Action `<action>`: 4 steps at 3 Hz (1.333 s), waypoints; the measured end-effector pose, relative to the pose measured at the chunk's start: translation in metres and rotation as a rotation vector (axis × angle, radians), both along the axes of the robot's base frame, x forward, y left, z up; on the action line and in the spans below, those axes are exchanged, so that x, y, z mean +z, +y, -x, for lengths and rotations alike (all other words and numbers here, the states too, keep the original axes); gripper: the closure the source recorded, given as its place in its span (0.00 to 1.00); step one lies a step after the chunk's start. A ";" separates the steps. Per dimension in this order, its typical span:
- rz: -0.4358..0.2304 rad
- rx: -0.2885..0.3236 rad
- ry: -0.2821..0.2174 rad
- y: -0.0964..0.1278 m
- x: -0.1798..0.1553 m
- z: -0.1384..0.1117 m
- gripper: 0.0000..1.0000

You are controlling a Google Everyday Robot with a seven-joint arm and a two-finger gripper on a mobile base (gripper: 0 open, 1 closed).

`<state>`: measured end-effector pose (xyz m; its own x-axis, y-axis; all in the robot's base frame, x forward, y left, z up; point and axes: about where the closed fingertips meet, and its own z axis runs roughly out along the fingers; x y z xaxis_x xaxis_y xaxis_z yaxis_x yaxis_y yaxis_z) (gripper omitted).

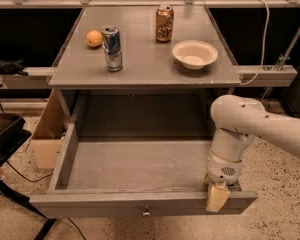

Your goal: Open top drawer

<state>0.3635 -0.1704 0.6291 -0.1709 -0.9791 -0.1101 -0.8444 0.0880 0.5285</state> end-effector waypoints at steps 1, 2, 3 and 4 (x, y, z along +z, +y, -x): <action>0.000 0.000 0.000 0.000 0.000 0.000 0.13; -0.066 -0.005 -0.080 -0.003 0.035 0.012 0.00; -0.099 0.000 -0.181 -0.006 0.080 0.028 0.00; -0.123 0.031 -0.291 -0.007 0.117 0.049 0.00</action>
Offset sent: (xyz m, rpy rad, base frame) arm -0.0170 -0.0087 0.0763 0.1373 -0.1611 -0.0187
